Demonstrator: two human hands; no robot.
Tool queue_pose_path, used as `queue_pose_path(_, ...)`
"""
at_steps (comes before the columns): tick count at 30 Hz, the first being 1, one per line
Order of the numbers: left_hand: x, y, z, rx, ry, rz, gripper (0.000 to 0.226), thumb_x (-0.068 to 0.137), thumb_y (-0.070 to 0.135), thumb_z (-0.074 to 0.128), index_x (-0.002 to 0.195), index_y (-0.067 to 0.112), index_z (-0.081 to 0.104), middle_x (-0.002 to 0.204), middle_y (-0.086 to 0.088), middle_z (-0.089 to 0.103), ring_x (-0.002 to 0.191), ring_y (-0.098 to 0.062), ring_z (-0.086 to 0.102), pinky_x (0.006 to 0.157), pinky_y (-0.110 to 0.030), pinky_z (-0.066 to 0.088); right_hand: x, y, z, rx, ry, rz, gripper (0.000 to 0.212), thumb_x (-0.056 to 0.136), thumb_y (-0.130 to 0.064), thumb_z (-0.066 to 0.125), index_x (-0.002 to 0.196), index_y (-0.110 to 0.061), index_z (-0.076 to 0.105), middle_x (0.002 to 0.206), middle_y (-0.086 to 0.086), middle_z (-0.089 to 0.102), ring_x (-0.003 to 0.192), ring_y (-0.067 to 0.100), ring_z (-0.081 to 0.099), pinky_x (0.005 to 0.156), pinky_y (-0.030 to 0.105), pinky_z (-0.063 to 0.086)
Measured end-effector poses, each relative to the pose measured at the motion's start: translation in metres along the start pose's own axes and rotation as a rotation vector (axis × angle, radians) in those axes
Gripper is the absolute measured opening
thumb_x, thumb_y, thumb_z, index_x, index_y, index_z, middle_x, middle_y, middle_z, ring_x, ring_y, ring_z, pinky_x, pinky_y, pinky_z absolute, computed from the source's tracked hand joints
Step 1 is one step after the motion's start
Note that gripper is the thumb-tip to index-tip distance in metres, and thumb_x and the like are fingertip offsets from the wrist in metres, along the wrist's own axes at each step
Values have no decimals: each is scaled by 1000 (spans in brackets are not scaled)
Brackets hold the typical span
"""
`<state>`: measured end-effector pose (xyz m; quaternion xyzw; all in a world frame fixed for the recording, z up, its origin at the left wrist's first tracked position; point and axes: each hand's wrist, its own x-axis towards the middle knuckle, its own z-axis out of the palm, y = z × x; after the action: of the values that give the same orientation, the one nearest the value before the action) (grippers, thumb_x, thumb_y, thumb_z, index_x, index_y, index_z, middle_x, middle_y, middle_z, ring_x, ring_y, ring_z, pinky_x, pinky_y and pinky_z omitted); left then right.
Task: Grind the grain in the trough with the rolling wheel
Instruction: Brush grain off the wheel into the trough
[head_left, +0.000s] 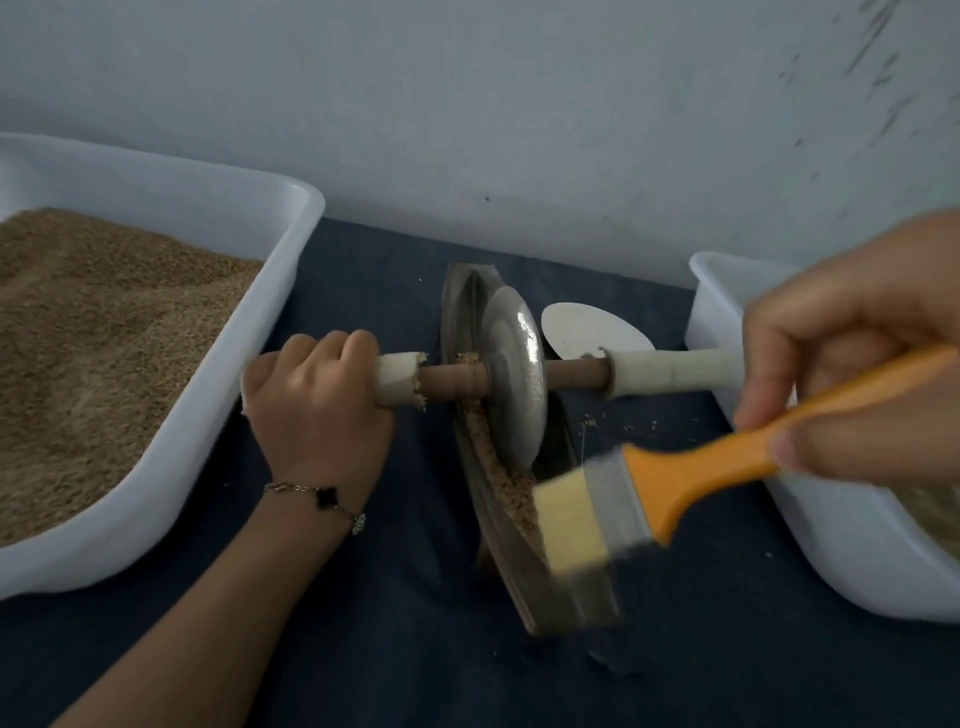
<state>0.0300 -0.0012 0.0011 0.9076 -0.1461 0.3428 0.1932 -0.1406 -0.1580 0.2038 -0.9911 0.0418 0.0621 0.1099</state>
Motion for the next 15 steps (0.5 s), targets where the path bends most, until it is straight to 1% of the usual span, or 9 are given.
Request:
queue_pose_path(1,0,-1,1,-8,-8,-7,18,65,-3,66,62,10,53,55,-6,52,56,-29,49,62,-32,23,1,-4,-12,-67,-12,41,34,37,-39,59,69,-49,64,34,-11,52,31,4,48,39,15,38)
queue_pose_path(2,1,-1,2,-15,-11,-13,18,65,-2,67,62,9,54,55,-6,53,56,-30,49,62,-32,23,7,-1,-9,-24,-14,4,37,40,-25,55,68,-48,65,35,-8,53,32,6,50,43,14,40)
queue_pose_path(3,1,-1,2,-21,-10,-17,18,66,-1,68,62,9,54,55,-6,53,57,-30,50,62,-32,23,13,2,-10,-15,-12,-6,59,41,-5,34,67,-48,65,36,-5,55,34,6,52,47,15,42)
queue_pose_path(4,2,-1,3,-26,-8,-17,18,67,-1,68,62,9,54,55,-6,53,57,-30,50,62,-31,23,11,-7,-3,5,0,-23,88,25,-15,-5,68,-49,64,38,-5,56,37,6,54,51,15,43)
queue_pose_path(5,2,-2,3,-30,-5,-15,18,67,0,68,62,9,54,55,-6,53,56,-30,49,62,-31,23,11,-5,-2,-9,-93,3,72,20,-61,10,69,-52,62,40,-5,58,40,4,55,55,15,44)
queue_pose_path(6,2,-2,3,-31,-5,-14,17,67,0,68,63,9,54,55,-6,53,56,-30,49,62,-31,22,18,-7,4,26,-49,48,36,37,-57,48,70,-56,60,42,-7,59,43,2,56,56,14,44)
queue_pose_path(7,2,-2,4,-29,-8,-14,17,67,0,68,63,10,54,55,-6,52,57,-30,49,62,-31,22,21,-5,5,28,-78,49,32,47,-41,57,72,-60,57,44,-10,60,44,0,57,55,13,44)
queue_pose_path(9,2,-2,4,-17,-21,-24,19,64,0,69,62,10,53,55,-6,52,57,-30,48,62,-31,20,25,-6,8,-14,-169,58,37,50,-35,57,74,-63,55,46,-13,61,45,-1,57,51,13,44)
queue_pose_path(15,1,-4,7,-30,-59,-60,20,66,2,72,62,10,53,55,-5,52,58,-29,48,62,-32,20,45,-5,17,12,-211,109,27,53,-39,56,75,-55,59,50,-14,63,46,-3,55,45,14,42)
